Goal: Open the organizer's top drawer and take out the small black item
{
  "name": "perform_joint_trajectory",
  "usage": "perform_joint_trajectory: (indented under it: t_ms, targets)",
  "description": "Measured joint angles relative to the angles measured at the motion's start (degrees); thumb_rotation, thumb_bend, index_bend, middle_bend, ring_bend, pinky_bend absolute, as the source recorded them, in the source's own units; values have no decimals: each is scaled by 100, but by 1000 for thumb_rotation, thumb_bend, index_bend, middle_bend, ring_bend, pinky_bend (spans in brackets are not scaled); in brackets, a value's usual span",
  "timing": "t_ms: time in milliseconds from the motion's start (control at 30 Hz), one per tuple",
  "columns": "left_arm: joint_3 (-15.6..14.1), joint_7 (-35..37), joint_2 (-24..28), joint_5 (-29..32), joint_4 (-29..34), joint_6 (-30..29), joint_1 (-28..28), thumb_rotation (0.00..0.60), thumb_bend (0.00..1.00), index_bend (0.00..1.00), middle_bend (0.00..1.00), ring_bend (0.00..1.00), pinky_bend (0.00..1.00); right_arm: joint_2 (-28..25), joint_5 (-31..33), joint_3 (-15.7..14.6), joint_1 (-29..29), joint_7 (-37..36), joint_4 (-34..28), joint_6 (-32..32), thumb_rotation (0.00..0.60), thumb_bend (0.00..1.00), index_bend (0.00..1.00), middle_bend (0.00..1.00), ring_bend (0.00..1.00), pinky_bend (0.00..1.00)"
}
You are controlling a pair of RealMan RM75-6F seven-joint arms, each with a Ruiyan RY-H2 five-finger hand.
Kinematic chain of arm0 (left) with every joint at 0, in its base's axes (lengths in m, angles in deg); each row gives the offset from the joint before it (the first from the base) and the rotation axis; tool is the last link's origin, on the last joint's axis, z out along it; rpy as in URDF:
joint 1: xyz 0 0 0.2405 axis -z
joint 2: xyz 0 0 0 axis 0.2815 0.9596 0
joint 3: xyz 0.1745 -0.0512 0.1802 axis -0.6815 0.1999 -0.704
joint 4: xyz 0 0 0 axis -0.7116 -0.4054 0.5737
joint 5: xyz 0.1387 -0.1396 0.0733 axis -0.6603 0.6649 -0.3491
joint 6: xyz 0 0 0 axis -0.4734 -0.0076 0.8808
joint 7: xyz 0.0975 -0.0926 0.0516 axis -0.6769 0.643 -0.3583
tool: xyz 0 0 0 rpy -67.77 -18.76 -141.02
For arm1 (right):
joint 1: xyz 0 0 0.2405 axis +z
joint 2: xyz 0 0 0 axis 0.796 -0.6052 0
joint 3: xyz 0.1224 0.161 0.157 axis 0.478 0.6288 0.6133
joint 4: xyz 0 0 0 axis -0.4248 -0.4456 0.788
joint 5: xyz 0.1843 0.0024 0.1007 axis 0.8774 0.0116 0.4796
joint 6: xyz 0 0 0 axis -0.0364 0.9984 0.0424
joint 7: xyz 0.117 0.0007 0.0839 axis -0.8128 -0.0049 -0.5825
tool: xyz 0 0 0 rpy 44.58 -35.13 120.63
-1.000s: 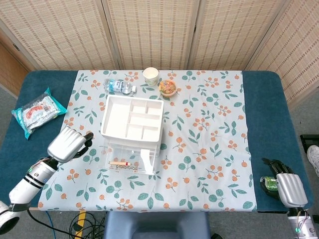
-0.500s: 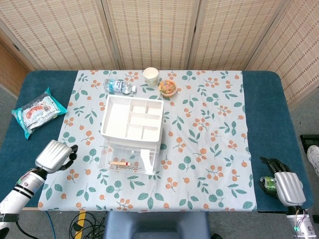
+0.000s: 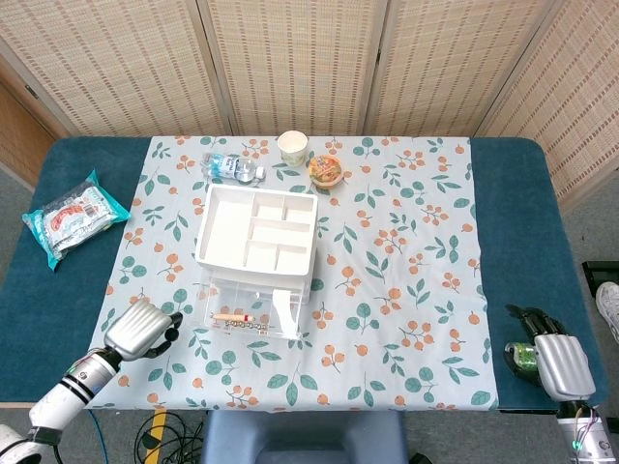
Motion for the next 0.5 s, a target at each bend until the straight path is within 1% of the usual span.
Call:
perform_joint_trajectory:
  t_ms: [167,367,500]
  targets:
    - [15,-8,-237,-152,-92,-3,31,600,337,450,952,1000,1000,-6,0,3,-7,1,0,-23,600,327,139,266,210,252]
    - [83,-45,-358,-176,-154,-38,44,600,335,330,951,1000,1000,-4,15,2,-40,-27,35,-70,600,327,139,267,210,252]
    - [95,-64,-333,-105,-124,-53,3,600,335,296,951,1000,1000,-6,14,5,-49,-43,52,-90,600,327,139,266,210,252]
